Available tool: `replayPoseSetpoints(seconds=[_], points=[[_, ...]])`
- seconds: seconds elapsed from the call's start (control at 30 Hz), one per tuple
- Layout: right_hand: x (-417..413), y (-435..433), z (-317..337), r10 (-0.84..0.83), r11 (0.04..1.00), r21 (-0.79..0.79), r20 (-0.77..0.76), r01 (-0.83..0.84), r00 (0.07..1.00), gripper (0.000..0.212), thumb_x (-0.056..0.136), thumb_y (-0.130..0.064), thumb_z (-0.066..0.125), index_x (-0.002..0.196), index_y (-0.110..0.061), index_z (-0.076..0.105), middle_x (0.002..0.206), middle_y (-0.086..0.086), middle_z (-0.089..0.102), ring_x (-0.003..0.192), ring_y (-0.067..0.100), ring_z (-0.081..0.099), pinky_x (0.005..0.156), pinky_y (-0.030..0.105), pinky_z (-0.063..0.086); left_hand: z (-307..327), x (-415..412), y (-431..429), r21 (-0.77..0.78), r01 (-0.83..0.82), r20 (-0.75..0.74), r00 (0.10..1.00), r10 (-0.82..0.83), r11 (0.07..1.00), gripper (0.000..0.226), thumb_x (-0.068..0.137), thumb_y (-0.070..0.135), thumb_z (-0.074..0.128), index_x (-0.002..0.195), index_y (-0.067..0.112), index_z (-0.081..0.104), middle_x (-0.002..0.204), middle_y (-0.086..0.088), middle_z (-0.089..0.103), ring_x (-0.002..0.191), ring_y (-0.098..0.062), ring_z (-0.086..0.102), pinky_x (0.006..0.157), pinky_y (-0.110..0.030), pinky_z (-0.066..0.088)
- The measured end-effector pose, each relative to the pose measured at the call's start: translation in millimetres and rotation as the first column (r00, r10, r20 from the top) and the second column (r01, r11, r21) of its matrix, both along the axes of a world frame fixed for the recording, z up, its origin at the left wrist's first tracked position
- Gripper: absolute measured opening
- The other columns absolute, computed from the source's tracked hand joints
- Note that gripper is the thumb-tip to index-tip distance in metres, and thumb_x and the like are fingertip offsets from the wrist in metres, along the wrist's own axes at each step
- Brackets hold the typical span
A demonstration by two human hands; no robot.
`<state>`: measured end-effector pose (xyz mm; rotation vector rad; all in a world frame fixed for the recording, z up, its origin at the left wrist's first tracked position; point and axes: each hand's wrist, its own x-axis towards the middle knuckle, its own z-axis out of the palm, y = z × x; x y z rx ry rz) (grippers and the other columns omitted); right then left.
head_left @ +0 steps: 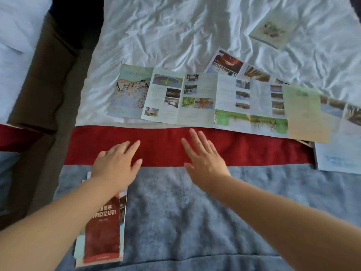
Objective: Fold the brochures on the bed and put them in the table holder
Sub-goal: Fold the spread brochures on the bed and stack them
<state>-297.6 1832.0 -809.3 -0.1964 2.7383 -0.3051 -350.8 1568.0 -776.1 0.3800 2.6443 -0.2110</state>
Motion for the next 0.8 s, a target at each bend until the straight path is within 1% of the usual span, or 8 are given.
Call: replayPoseSetpoints(seconds=[0.1,0.2,0.3,0.37,0.47,0.53,0.63,0.8], points=[[-32,75,1,-0.115,0.993,0.034,0.004,0.115,0.993,0.069,0.108,-0.045,0.036,0.162,-0.043,-0.006,0.164,-0.004,-0.037,0.153,0.020,-0.031,0.125,0.039,-0.010,-6,-56,38,-0.044,0.077,-0.035,0.996,-0.078,0.996,0.066,0.102,0.062,0.019,0.161,0.037,0.007,0.169,-0.002,0.016,0.152,-0.026,0.026,0.112,-0.050,0.034],[-50,125,-7,-0.192,0.979,0.067,0.017,0.191,0.981,0.070,0.106,-0.056,0.033,0.158,-0.051,-0.012,0.162,-0.006,-0.040,0.151,0.022,-0.034,0.127,0.044,-0.008,-15,-106,60,-0.034,-0.005,-0.061,0.998,0.003,0.999,0.066,0.100,0.067,0.021,0.160,0.042,0.007,0.170,-0.005,0.004,0.151,-0.034,0.024,0.110,-0.057,0.036],[-57,155,-22,-0.161,0.985,0.066,0.041,0.158,0.986,0.071,0.103,-0.065,0.027,0.157,-0.051,-0.016,0.166,-0.006,-0.032,0.153,0.022,-0.030,0.128,0.044,-0.008,-32,-135,77,-0.027,-0.078,-0.083,0.994,0.076,0.997,0.068,0.097,0.070,0.021,0.158,0.048,0.000,0.170,-0.006,-0.008,0.151,-0.038,0.018,0.109,-0.060,0.036],[-50,169,-34,-0.119,0.992,0.054,0.058,0.116,0.991,0.069,0.102,-0.068,0.022,0.157,-0.051,-0.015,0.168,-0.007,-0.028,0.154,0.020,-0.028,0.126,0.040,-0.012,-40,-142,85,-0.002,-0.095,-0.078,0.993,0.094,0.995,0.068,0.097,0.072,0.019,0.157,0.051,-0.005,0.170,-0.004,-0.010,0.153,-0.036,0.014,0.110,-0.060,0.034],[-17,186,-49,-0.105,0.993,0.049,0.033,0.103,0.994,0.064,0.100,-0.071,0.010,0.155,-0.054,-0.018,0.166,-0.011,-0.031,0.151,0.014,-0.034,0.124,0.036,-0.017,-50,-132,80,0.061,-0.089,-0.056,0.994,0.093,0.994,0.067,0.097,0.071,0.019,0.157,0.051,-0.003,0.171,0.000,-0.008,0.156,-0.032,0.009,0.117,-0.059,0.029],[14,194,-54,-0.110,0.993,0.051,0.018,0.109,0.994,0.061,0.101,-0.069,0.005,0.156,-0.053,-0.016,0.167,-0.012,-0.029,0.152,0.013,-0.033,0.127,0.039,-0.012,-57,-109,71,0.061,-0.032,-0.047,0.998,0.035,0.998,0.069,0.095,0.073,0.015,0.157,0.051,-0.007,0.171,0.002,-0.012,0.157,-0.027,0.000,0.121,-0.057,0.022],[56,203,-55,-0.137,0.990,0.029,0.008,0.137,0.991,0.059,0.104,-0.066,0.007,0.159,-0.051,-0.008,0.169,-0.013,-0.023,0.155,0.015,-0.026,0.129,0.043,-0.003,-68,-69,67,0.100,0.005,-0.040,0.999,-0.001,0.995,0.072,0.091,0.077,0.008,0.153,0.054,-0.019,0.166,0.006,-0.028,0.156,-0.022,-0.019,0.124,-0.057,0.012],[103,207,-53,-0.194,0.981,-0.020,-0.011,0.194,0.981,0.055,0.106,-0.061,0.017,0.158,-0.053,0.006,0.172,-0.014,-0.011,0.158,0.015,-0.016,0.129,0.044,0.001,-81,-19,87,0.124,-0.039,-0.033,0.998,0.044,0.992,0.076,0.092,0.079,0.007,0.150,0.047,-0.030,0.162,0.001,-0.038,0.152,-0.024,-0.029,0.124,-0.056,0.002]])
